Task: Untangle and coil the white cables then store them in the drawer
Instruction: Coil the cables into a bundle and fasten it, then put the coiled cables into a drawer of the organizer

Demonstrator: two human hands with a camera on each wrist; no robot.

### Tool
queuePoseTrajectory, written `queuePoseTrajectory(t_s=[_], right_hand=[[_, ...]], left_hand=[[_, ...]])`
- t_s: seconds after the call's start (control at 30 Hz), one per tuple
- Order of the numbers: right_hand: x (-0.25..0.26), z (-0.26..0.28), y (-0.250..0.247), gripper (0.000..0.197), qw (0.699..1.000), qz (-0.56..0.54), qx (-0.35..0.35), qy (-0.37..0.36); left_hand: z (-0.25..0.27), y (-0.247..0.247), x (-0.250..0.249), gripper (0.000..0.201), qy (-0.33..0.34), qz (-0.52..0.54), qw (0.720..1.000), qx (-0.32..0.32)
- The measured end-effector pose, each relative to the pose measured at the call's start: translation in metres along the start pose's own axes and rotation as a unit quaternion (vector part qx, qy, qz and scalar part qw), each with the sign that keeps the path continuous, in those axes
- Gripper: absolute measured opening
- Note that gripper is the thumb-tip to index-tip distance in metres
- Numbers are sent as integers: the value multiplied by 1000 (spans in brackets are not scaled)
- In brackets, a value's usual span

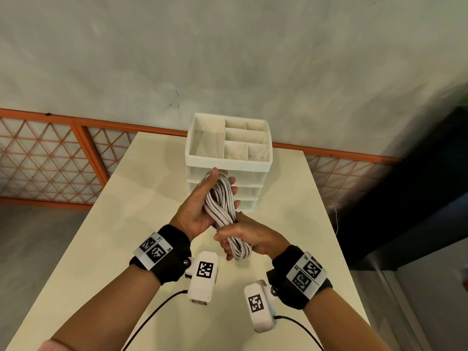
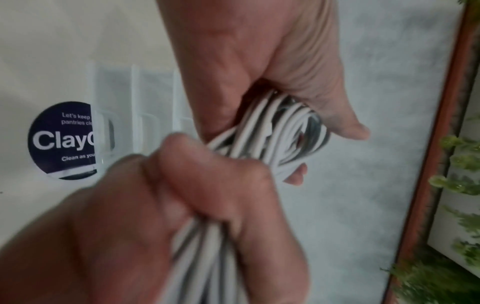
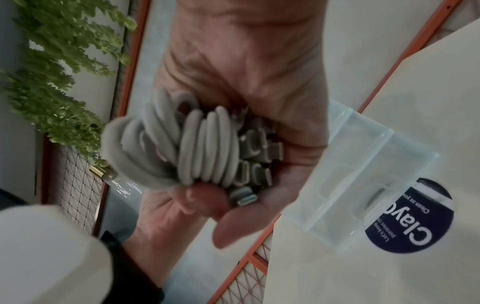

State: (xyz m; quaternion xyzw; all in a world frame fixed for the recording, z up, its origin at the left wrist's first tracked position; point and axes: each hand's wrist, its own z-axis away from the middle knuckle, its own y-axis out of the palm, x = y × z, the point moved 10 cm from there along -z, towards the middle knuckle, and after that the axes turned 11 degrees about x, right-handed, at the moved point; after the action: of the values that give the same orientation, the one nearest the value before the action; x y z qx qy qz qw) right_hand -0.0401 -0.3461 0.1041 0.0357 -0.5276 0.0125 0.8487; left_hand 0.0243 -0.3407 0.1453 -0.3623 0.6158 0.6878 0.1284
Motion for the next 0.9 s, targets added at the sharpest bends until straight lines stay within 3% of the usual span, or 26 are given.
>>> queuePoseTrajectory(t_s=[0.07, 0.17, 0.3, 0.43, 0.53, 0.7, 0.77, 0.83, 0.9], right_hand=[[1, 1, -2, 23, 1000, 23, -3, -3], [3, 1, -3, 14, 994, 113, -4, -3], [-2, 2, -12, 16, 964, 261, -45, 28], [-15, 3, -19, 21, 959, 278, -32, 50], [-22, 4, -32, 11, 963, 264, -22, 60], [-28, 5, -32, 7, 980, 199, 4, 21], [-31, 4, -29, 4, 983, 180, -15, 3], [-34, 1, -32, 19, 974, 218, -55, -4], [-38, -1, -40, 34, 945, 311, -96, 18]], left_hand=[[-3, -4, 4, 29, -32, 7, 998, -45], [-7, -13, 15, 31, -69, 10, 992, -102], [-4, -40, 34, 32, -82, 12, 977, -195], [-9, -39, 48, 31, -128, 4, 979, -158], [-12, -39, 46, 29, -139, 4, 982, -130], [-16, -50, 50, 39, -118, -13, 978, -170], [-19, -56, 52, 43, -99, -7, 977, -189], [-20, -65, 56, 46, -93, -16, 973, -212], [-22, -75, 62, 48, -104, -32, 965, -239]])
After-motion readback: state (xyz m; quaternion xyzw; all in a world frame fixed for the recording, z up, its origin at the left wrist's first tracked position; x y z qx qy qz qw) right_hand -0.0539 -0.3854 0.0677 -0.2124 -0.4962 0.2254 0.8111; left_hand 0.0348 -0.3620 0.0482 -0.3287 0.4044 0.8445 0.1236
